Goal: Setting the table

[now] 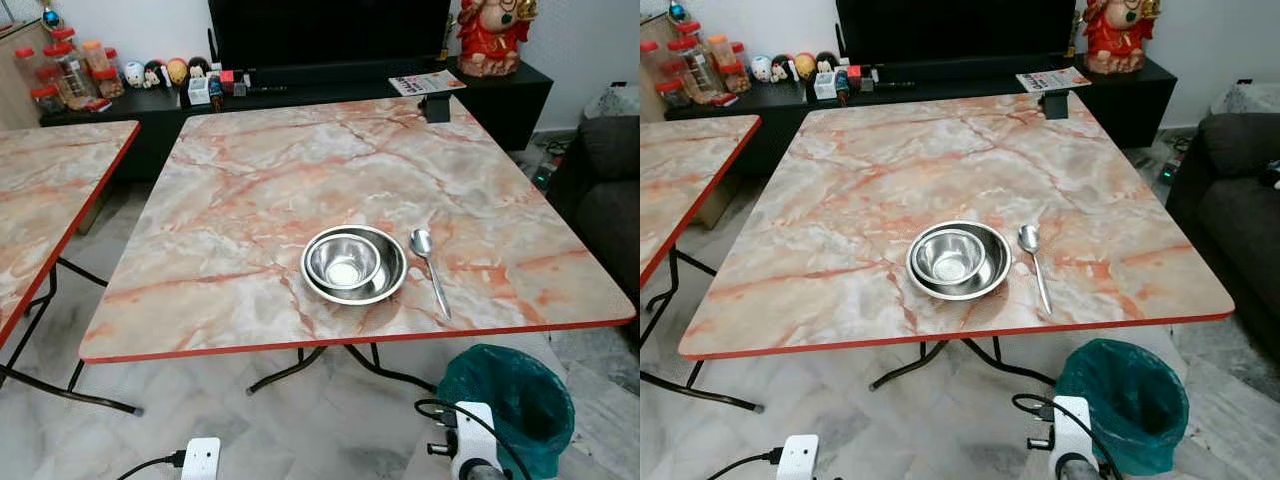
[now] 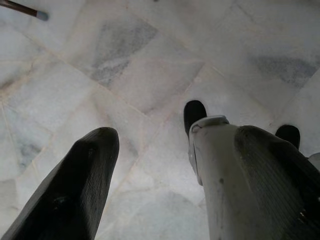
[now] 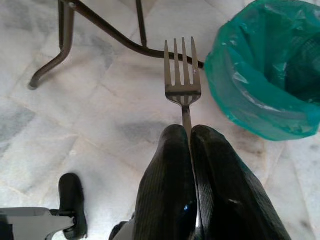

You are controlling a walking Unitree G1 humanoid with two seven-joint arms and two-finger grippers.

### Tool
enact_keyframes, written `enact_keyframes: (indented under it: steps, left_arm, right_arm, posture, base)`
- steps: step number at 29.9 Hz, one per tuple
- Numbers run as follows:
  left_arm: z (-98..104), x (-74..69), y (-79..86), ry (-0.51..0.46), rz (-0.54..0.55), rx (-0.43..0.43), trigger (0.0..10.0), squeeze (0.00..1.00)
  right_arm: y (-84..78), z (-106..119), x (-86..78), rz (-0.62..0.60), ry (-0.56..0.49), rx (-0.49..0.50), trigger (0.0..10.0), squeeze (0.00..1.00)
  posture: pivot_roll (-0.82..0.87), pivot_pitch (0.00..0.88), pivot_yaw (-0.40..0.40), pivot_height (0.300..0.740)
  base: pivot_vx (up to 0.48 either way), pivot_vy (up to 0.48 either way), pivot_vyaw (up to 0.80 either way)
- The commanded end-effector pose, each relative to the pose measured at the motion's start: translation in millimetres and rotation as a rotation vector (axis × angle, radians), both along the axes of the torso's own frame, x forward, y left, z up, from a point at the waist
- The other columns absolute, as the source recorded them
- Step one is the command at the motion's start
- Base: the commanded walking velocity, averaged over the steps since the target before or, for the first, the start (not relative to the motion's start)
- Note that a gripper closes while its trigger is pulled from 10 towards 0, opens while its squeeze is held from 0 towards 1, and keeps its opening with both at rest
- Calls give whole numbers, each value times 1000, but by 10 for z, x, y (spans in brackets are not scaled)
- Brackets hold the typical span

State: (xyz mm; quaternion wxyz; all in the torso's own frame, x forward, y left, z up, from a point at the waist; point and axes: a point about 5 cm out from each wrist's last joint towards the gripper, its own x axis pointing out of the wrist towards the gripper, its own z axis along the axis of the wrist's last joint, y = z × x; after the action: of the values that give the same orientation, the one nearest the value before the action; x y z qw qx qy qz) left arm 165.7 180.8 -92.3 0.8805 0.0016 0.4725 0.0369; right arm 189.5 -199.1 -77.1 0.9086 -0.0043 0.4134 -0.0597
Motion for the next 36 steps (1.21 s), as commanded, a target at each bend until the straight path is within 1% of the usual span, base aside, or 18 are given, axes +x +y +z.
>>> enact_keyframes:
  steps: [1, 9, 17, 24, 32, 36]
  left_arm:
    - [-8, -13, -11, 9, 0, 3, 10000, 0]
    - [-8, -11, -26, 7, -3, -1, 10000, 0]
    - [-9, -17, -7, 9, -5, 4, 10000, 0]
    - [-12, -26, 2, 11, -4, 1, 10000, 0]
    - [-14, -33, 13, 13, -4, 4, 10000, 0]
    - [-12, -32, 21, 11, 0, 5, 10000, 0]
  right_arm:
    - [-22, 11, 13, 1, -5, -5, 10000, 0]
    - [-24, 19, 27, 10, -9, -9, 10000, 0]
    - [-17, 30, 50, 16, -15, -10, 10000, 0]
    - [25, 24, 46, 41, -19, -6, 10000, 0]
    - [33, 21, 39, 42, -22, -3, 10000, 0]
    - [46, 41, 63, 50, -53, -4, 10000, 0]
  posture:
    - [-35, 28, 48, 740]
    - [-33, 22, 46, 740]
    - [-35, 13, 47, 740]
    - [-37, 8, 51, 740]
    - [-35, 17, 52, 740]
    - [-40, 24, 56, 740]
  base:
    - [0, -304, 0]
    - [0, -309, 0]
    - [0, -325, 0]
    - [0, 0, 0]
    - [0, 0, 0]
    - [0, 0, 0]
